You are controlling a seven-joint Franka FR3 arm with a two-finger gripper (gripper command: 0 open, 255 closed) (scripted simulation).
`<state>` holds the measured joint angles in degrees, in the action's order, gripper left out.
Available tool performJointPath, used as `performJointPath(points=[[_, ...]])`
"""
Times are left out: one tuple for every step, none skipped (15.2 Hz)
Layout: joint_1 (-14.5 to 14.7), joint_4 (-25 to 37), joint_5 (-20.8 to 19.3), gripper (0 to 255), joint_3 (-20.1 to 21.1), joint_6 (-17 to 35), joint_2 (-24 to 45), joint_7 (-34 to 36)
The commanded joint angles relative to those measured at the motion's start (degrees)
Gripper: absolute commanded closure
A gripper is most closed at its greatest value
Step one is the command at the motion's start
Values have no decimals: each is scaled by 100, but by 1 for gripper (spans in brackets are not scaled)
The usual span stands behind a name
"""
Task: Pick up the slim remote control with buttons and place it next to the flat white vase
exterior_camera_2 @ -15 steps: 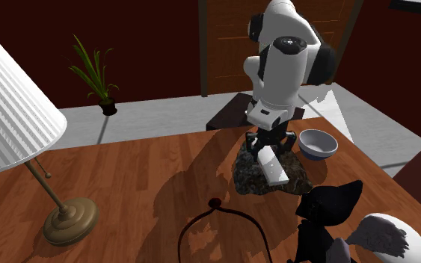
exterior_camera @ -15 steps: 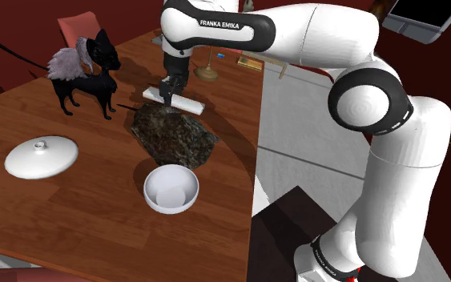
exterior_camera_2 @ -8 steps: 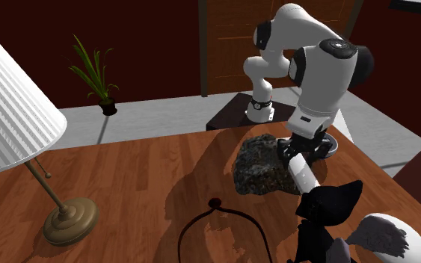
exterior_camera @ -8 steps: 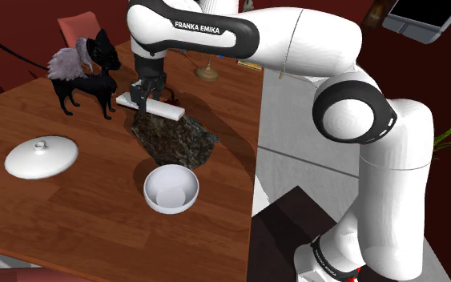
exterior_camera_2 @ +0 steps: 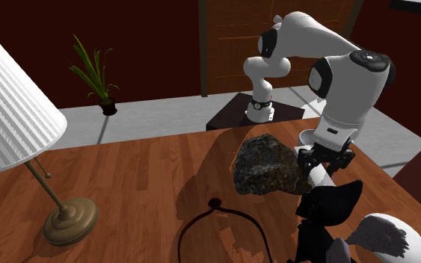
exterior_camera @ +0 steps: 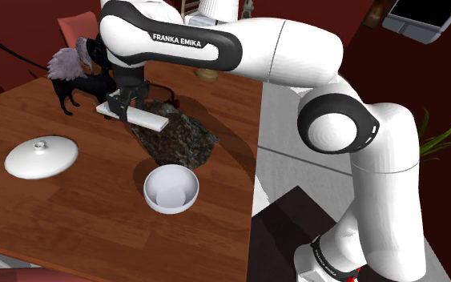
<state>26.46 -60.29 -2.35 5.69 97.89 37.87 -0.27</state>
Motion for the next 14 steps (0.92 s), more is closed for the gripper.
performJointPath(points=[[-8, -197, 0, 255, -1, 181, -21, 2], [-11, -283, 1, 255, -1, 262, -26, 2], [-14, -365, 0, 255, -1, 341, -29, 2], [-17, -443, 0, 255, -2, 418, -30, 2], [-19, -518, -1, 255, -2, 495, -29, 3], [-22, -590, -1, 255, -3, 570, -26, 3], [-24, -659, -2, 255, -3, 643, -21, 3], [-25, -725, -3, 255, -4, 716, -14, 3], [-26, -789, -3, 255, -6, 788, -6, 4], [-27, -849, -4, 255, -7, 858, 4, 4], [-28, -907, -5, 255, -9, 928, 16, 4], [-28, -963, -5, 255, -12, 997, 29, 4], [-29, -1016, -6, 255, -14, 1064, 44, 4], [-28, -1067, -6, 255, -16, 1131, 60, 4]])
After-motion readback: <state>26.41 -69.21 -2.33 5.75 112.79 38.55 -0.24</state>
